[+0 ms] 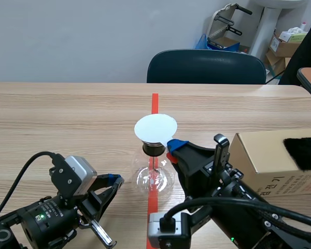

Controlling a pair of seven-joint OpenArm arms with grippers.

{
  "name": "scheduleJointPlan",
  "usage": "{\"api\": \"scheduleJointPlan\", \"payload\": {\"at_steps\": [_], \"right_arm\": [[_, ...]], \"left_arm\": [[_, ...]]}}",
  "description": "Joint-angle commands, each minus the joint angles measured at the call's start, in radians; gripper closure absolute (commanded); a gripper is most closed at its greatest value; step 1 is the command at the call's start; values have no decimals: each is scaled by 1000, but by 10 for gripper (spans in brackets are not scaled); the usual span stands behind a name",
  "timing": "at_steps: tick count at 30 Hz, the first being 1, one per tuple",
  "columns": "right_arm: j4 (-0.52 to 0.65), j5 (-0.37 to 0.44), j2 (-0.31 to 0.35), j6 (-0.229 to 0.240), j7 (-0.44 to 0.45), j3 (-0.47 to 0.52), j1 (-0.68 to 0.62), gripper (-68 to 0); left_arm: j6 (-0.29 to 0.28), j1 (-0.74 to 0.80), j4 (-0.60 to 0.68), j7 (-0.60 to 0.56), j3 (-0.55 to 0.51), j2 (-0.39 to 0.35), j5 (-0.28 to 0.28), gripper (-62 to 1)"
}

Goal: Do the electroscope experiment

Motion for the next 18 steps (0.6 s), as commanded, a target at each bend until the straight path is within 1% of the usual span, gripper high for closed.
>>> {"api": "scheduleJointPlan", "payload": {"at_steps": [1,12,15,18], "right_arm": [[22,-4,5,-11,-3,1,6,-19],[22,-4,5,-11,-6,1,6,-19],[22,-4,5,-11,-32,1,6,-19],[22,-4,5,-11,-93,1,6,-19]], "left_arm": [[-2,-6,10,-14,-6,5,-6,-27],[-2,-6,10,-14,-6,5,-6,-27],[-2,-6,10,-14,-6,5,-6,-27],[-2,-6,10,-14,-6,5,-6,-27]]}}
